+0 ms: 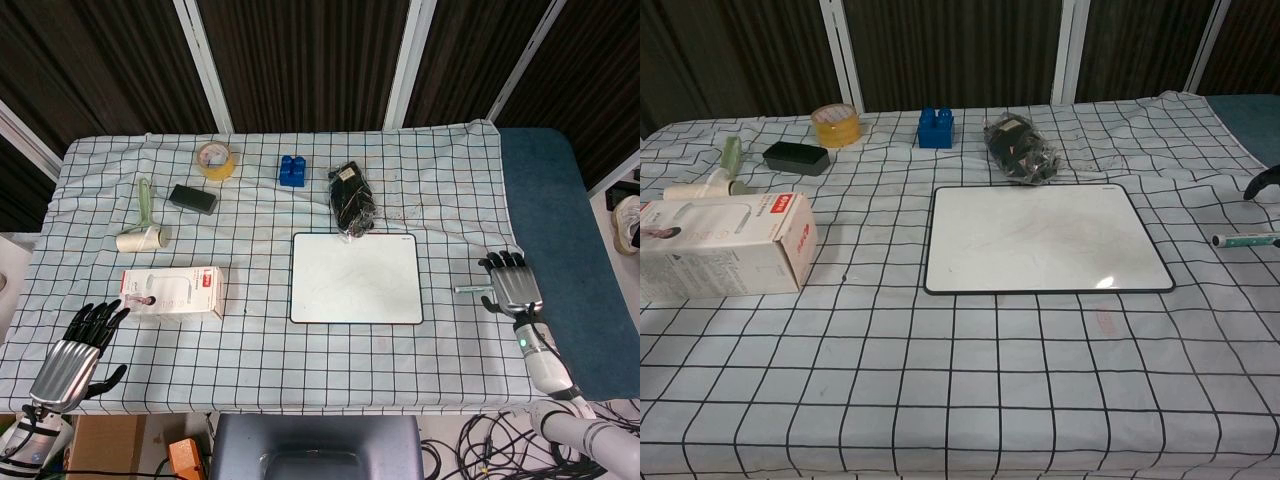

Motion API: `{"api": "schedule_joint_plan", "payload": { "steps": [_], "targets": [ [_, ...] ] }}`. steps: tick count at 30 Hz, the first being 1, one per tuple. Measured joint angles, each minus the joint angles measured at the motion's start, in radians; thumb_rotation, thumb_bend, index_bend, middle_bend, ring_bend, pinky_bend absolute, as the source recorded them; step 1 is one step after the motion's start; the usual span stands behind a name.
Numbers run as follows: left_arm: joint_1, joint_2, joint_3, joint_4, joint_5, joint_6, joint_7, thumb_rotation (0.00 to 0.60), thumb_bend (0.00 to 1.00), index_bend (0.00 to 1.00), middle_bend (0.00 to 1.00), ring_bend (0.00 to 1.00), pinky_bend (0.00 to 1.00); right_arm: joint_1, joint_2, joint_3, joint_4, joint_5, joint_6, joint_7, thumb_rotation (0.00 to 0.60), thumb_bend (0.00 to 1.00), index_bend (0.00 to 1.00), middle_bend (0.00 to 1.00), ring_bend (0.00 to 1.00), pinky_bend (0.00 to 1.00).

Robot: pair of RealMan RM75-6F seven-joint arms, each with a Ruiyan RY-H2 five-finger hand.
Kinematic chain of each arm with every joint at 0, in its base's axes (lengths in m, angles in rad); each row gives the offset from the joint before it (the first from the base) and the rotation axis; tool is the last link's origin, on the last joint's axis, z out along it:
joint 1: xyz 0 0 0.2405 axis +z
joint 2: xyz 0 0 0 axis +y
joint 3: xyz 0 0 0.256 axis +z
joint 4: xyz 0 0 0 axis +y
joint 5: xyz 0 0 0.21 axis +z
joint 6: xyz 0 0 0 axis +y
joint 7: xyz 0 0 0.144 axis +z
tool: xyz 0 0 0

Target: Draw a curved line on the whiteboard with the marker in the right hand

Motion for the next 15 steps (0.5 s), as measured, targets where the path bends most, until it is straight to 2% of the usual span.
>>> {"api": "schedule_joint_plan", "payload": {
  "steps": [4,15],
  "targets": [
    [-0.002,0.0,0.0,0.002,-0.003,-0.004,-0.003,0.6,0.3,0.0,0.0,0.0,0.0,0.004,-0.012,-0.005,0.015,0.0,-0.002,-0.005,0.6,0.26,0.27,0.18,0.1,0.14],
    [-0.003,0.003,0.003,0.0,0.004,-0.001,-0.005,0.6,0.3,0.0,0.0,0.0,0.0,0.012,-0.055,-0.024,0.059,-0.041,0.032,0.0,0.6,0.36,0.41,0.29,0.21,0.22]
  ]
}}
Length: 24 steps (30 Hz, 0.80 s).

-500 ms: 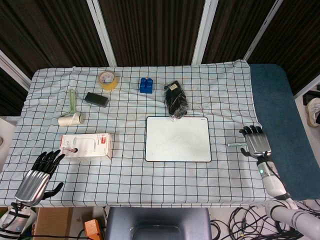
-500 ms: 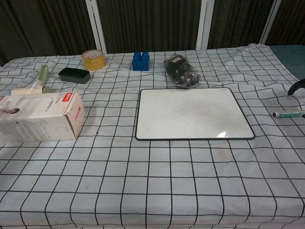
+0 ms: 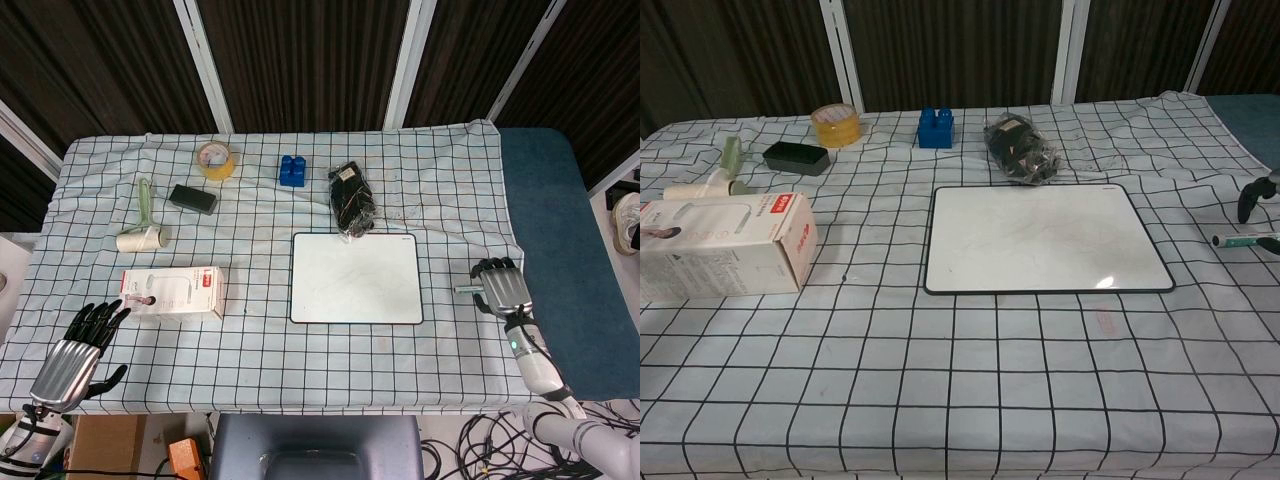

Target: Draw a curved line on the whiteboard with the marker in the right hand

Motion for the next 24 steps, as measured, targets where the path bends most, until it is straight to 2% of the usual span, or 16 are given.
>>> {"api": "schedule_joint_plan", "payload": {
  "steps": [17,24],
  "targets": [
    [-0.003,0.0,0.001,0.0,0.0,-0.002,-0.008,0.6,0.3,0.0,0.0,0.0,0.0,0.008,-0.033,-0.011,0.035,0.004,-0.01,-0.04,0.6,0.37,0.45,0.29,0.24,0.24],
    [-0.003,0.0,0.003,0.001,0.0,-0.003,-0.008,0.6,0.3,0.0,0.0,0.0,0.0,0.008,-0.044,-0.014,0.046,0.001,-0.008,-0.043,0.6,0.37,0.52,0.33,0.28,0.28]
  ]
}}
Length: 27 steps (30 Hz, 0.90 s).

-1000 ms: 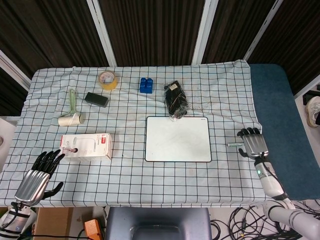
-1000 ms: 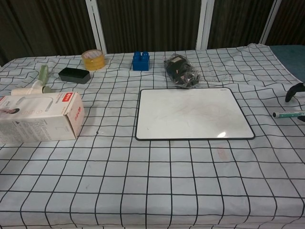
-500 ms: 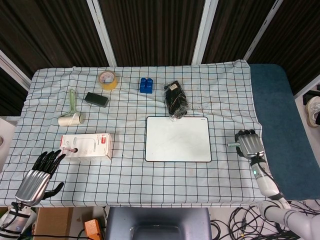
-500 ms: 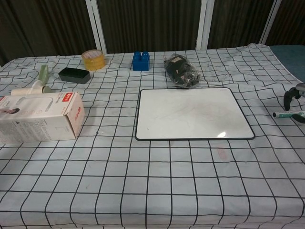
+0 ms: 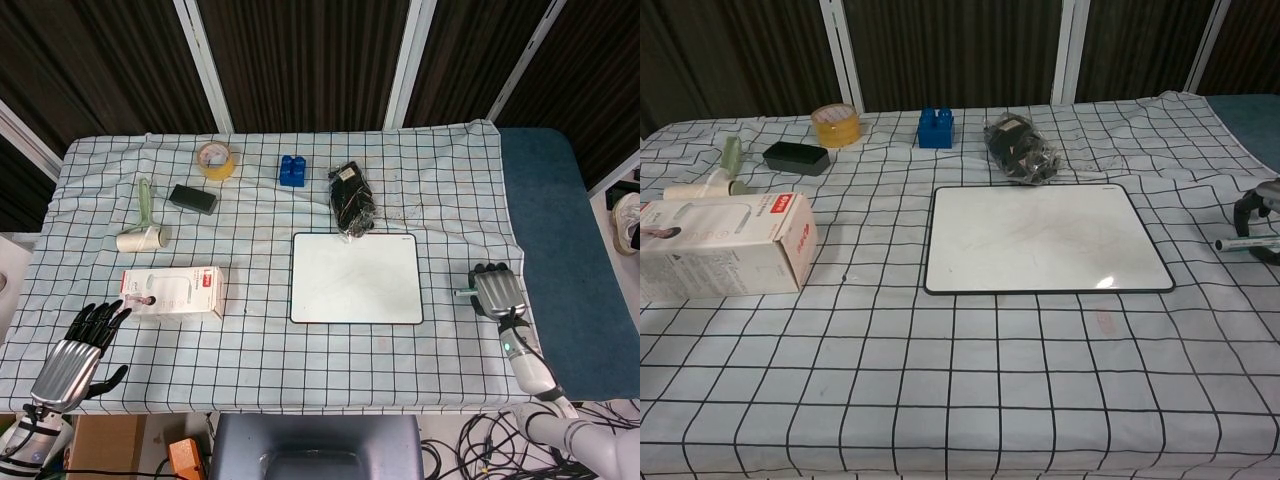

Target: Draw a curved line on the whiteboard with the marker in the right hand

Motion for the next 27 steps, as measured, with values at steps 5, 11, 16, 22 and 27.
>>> {"api": "schedule_joint_plan", "payload": {
  "steps": [5,11,16,22,27],
  "targets": [
    [0.0,0.001,0.0,0.0,0.001,0.002,-0.002,0.6,0.3,0.0,0.0,0.0,0.0,-0.001,-0.005,0.0,0.004,-0.003,0.008,-0.002,0.6,0.37,0.57,0.37,0.31,0.32],
    [0.001,0.001,0.0,0.001,0.002,0.005,-0.004,0.6,0.3,0.0,0.0,0.0,0.0,-0.003,-0.012,-0.001,0.007,-0.019,0.033,0.006,0.6,0.37,0.64,0.42,0.35,0.36],
    [0.002,0.001,0.001,0.0,0.003,0.006,-0.003,0.6,0.3,0.0,0.0,0.0,0.0,-0.005,-0.016,-0.004,0.013,-0.031,0.048,0.009,0.6,0.37,0.7,0.46,0.38,0.38],
    [0.002,0.002,0.001,0.001,0.004,0.008,-0.006,0.6,0.3,0.0,0.0,0.0,0.0,-0.014,-0.022,-0.01,0.024,-0.06,0.113,-0.019,0.6,0.37,0.72,0.48,0.41,0.41],
    [0.002,0.002,0.002,0.001,0.005,0.009,-0.006,0.6,0.3,0.0,0.0,0.0,0.0,-0.025,-0.019,-0.008,0.017,-0.072,0.147,-0.023,0.6,0.37,0.74,0.49,0.42,0.43]
  ]
}}
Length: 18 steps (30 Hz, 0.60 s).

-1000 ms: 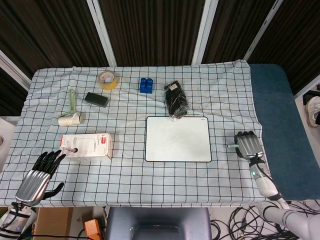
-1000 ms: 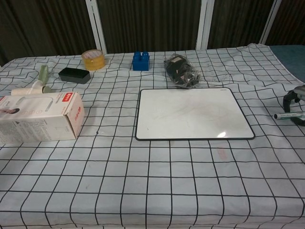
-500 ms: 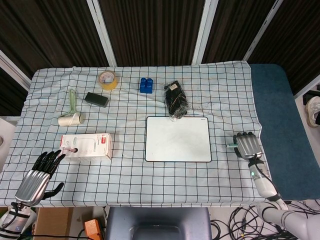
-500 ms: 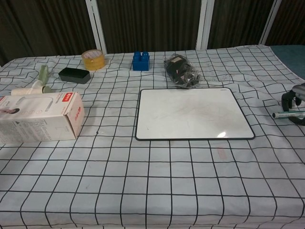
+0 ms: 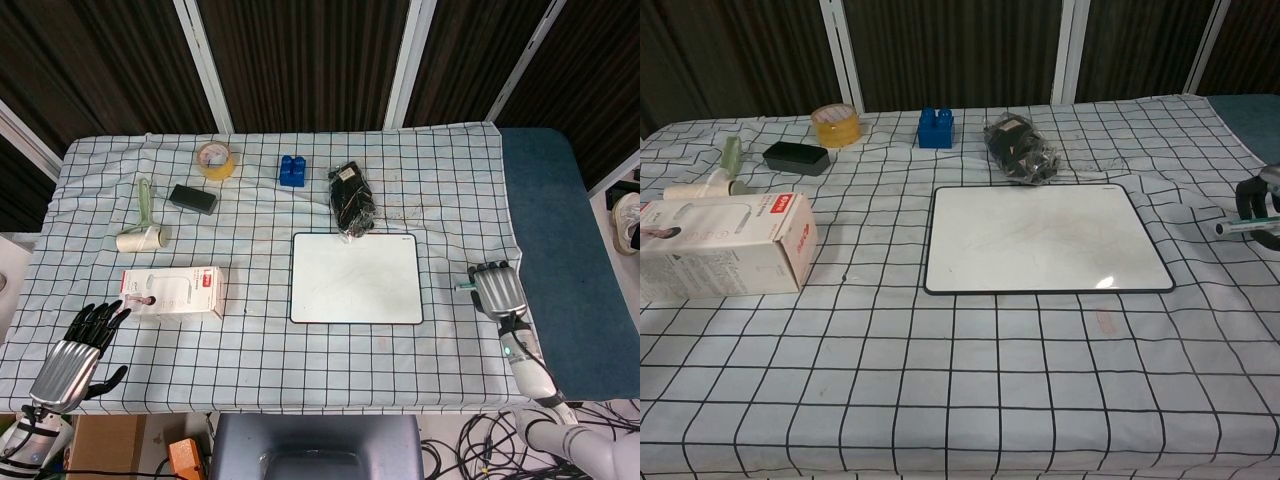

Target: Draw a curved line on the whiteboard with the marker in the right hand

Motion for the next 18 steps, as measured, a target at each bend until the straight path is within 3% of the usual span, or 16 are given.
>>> {"api": "schedule_joint_plan", "payload": {
  "steps": [5,11,18],
  "targets": [
    [-0.001,-0.001,0.0,0.0,-0.002,-0.004,0.002,0.6,0.3,0.0,0.0,0.0,0.0,-0.004,-0.002,0.002,0.001,-0.012,0.017,0.017,0.6,0.37,0.81,0.54,0.48,0.49],
    [-0.003,-0.001,-0.001,0.001,-0.005,-0.006,-0.001,0.6,0.3,0.0,0.0,0.0,0.0,-0.005,-0.027,0.005,0.026,-0.027,0.033,0.099,0.6,0.37,0.91,0.62,0.58,0.63],
    [-0.003,0.0,-0.003,0.001,-0.008,-0.006,-0.004,0.6,0.3,0.0,0.0,0.0,0.0,-0.002,-0.097,0.042,0.081,-0.046,0.1,0.367,0.6,0.39,1.0,0.7,0.67,0.71]
  ]
}}
